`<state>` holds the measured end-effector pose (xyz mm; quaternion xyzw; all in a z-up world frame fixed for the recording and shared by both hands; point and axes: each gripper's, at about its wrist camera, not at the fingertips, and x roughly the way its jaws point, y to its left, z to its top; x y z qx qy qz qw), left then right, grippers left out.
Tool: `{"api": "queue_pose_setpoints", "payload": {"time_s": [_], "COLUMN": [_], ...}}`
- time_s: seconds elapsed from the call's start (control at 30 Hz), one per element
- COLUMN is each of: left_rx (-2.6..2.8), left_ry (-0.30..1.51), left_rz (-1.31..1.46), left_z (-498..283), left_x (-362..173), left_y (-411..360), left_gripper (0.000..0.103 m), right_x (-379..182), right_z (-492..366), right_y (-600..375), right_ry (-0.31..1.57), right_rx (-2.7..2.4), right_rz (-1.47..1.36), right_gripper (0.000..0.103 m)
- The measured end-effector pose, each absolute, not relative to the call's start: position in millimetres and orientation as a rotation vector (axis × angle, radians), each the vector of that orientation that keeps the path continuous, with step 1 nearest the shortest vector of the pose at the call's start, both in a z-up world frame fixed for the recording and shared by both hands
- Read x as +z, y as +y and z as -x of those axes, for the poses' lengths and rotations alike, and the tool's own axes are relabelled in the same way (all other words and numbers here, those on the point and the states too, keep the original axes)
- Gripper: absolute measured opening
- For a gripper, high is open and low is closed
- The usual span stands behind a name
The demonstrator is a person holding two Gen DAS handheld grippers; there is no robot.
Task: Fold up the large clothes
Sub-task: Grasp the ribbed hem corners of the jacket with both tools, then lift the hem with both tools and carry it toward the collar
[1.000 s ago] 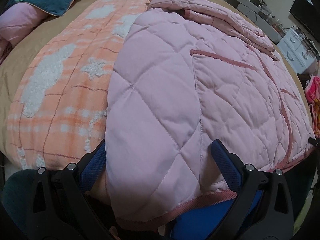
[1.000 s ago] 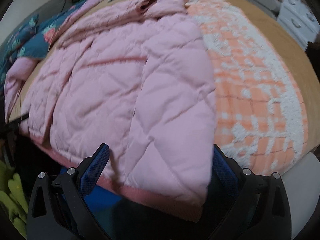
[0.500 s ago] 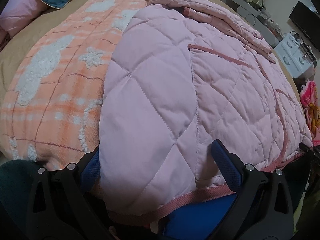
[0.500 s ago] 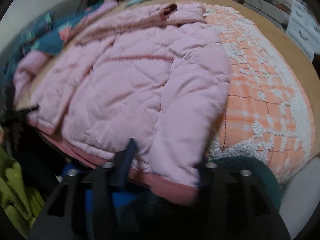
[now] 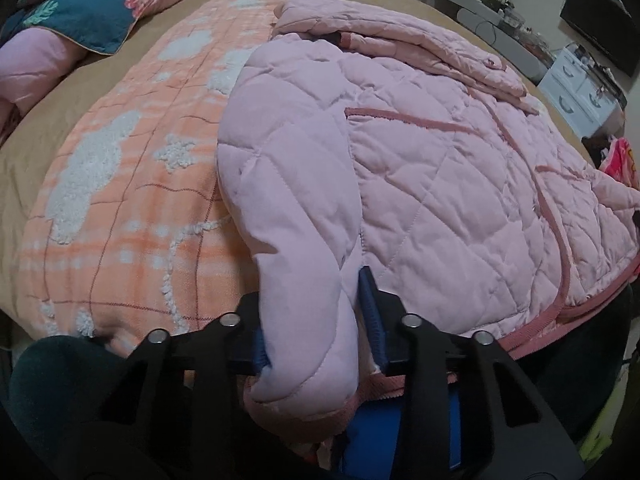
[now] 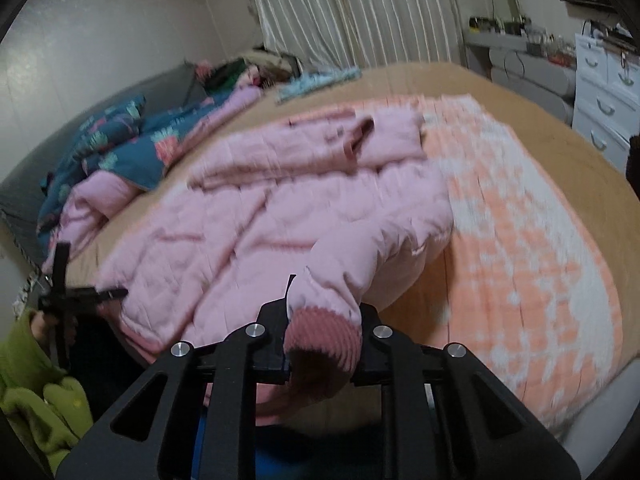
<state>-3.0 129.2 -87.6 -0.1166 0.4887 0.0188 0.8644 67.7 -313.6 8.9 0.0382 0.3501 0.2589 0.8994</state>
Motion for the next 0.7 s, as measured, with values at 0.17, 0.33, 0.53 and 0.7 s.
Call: {"api": "queue_pose_setpoints", "payload": {"time_s": [0.17,0.33,0.53,0.7], "left_rx": [0.027,0.018,0.008,0.008], "left_ry": [0.943,0.871,0.809,0.765], "left_rz": [0.235,0.236,0.253,0.282], "left_z": [-5.3,-20.1,-40.8,-62.3], "left_x": [-59.0,-29.9,-6.4,7.3], "left_y": [127.8,130.6,132.3,134.6], "left_gripper": [0.011,0.01,0.01,0.01], "right_x": [32.5,45.7,54.7,55.8], "right_z": [-79.4,-91.3,-107.1,-116.1], "right_y": [-311.4,-310.8,-314.1,-317.4], "right_ry": [0.646,0.61,0.602,0.616], "right_rx": [0.551,0.548,0.533,0.51], "right_rz": [-0.082,-0.123,-0.153,-0.183], "right_gripper": [0.017,0.017,0.017,0.017]}}
